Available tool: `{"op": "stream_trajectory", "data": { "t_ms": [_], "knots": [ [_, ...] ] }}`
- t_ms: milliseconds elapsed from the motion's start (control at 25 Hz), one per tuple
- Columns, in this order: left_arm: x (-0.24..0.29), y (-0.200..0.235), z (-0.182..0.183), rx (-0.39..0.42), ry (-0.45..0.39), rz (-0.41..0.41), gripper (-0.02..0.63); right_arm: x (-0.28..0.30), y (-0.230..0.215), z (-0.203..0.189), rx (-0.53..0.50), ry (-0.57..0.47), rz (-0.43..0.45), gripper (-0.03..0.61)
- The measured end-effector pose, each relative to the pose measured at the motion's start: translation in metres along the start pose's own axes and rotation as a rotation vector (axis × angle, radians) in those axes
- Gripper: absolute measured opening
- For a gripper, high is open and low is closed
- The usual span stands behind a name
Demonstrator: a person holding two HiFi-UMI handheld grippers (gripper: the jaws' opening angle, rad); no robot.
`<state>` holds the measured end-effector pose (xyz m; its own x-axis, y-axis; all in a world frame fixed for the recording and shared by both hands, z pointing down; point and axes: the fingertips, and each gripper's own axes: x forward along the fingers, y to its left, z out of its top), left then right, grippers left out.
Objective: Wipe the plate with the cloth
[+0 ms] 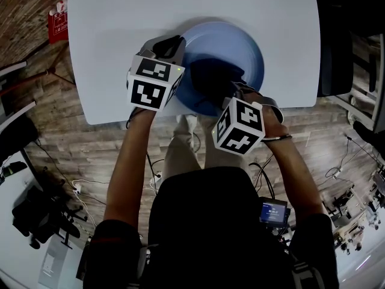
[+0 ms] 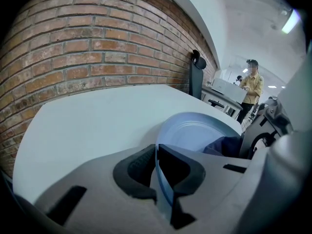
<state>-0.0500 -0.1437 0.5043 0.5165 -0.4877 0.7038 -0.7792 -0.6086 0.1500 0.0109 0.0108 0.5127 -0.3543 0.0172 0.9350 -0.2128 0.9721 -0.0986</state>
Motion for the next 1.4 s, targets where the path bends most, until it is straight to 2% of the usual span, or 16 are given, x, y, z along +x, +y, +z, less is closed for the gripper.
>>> {"op": "stream_trajectory", "data": {
  "t_ms": [480, 840, 1160, 1400],
  "knots": [
    [0.000, -0.001, 0.001, -0.009, -0.005, -0.002, 0.035, 0.011, 0.010, 0.028, -0.013, -0.044, 0.047, 0.041],
    [-0.001, -0.001, 0.001, -0.005, -0.008, -0.002, 0.035, 0.016, -0.010, 0.051, 0.022, -0.090, 0.014, 0.041],
    [-0.001, 0.000, -0.001, -0.008, -0.002, -0.003, 0.035, 0.016, -0.027, 0.057, 0.034, -0.100, 0.007, 0.041],
    [-0.001, -0.001, 0.000, -0.016, -0.011, -0.010, 0.035, 0.013, -0.050, 0.057, 0.046, -0.089, -0.035, 0.041]
  ]
}}
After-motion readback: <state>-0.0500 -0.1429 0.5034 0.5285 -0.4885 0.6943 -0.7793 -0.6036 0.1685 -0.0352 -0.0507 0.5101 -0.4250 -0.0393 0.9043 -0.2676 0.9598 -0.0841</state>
